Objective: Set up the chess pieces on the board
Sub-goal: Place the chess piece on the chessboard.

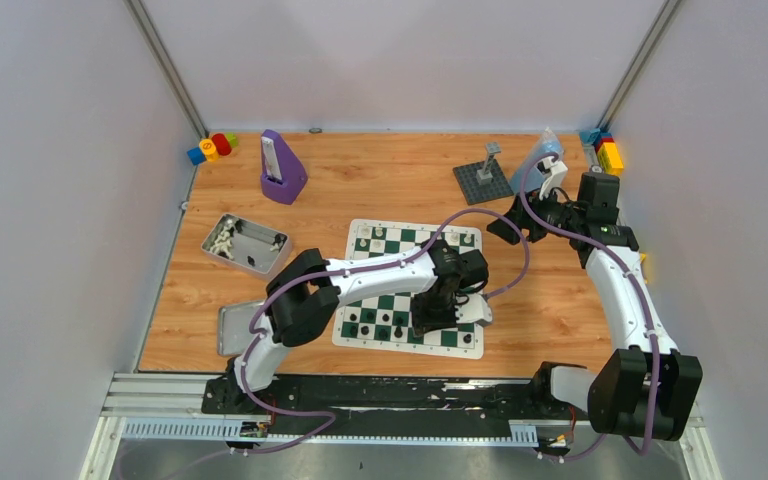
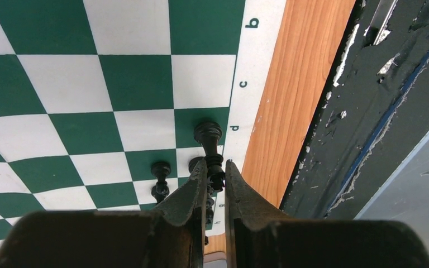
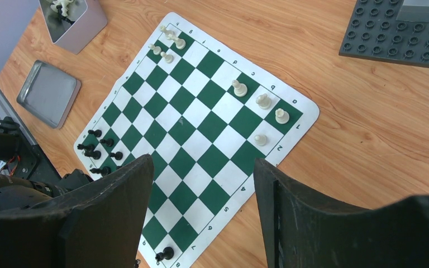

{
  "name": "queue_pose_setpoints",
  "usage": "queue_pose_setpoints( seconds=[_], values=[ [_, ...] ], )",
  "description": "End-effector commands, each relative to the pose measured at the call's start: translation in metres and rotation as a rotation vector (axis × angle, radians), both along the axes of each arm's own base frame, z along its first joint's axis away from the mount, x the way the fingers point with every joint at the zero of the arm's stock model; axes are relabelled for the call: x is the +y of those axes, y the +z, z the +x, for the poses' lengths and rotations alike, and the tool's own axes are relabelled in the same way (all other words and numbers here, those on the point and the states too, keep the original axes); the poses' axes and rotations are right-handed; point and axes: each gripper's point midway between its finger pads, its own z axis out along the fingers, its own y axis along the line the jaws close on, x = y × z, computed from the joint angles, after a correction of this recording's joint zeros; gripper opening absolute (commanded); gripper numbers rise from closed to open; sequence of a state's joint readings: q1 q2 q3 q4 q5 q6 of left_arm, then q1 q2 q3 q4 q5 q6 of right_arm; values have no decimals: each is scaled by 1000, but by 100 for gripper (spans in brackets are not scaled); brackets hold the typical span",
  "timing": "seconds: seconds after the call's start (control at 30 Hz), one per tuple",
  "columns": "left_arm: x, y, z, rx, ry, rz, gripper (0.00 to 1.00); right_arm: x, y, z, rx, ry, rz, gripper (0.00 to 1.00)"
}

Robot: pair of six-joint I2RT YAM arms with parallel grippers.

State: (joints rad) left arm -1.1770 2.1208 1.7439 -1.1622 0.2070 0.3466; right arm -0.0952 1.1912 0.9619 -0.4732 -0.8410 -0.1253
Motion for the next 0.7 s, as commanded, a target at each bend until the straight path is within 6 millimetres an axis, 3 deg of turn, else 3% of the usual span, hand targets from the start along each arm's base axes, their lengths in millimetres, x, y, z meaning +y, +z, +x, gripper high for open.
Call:
queue_pose_setpoints(
  seconds=[0.0, 0.3, 0.47, 0.67],
  values=[
    [-6, 1, -2, 11, -25, -3, 11, 3, 9, 0, -53, 32, 10, 67],
    [-7, 0, 0, 1, -24, -2, 19, 3, 9, 0, -55, 33, 11, 67],
    [-12, 6, 6, -34, -12, -27, 31, 3, 9, 0, -53, 33, 11, 67],
    [-19, 27, 19, -116, 8, -102, 46, 3, 9, 0, -56, 35, 11, 67]
  ],
)
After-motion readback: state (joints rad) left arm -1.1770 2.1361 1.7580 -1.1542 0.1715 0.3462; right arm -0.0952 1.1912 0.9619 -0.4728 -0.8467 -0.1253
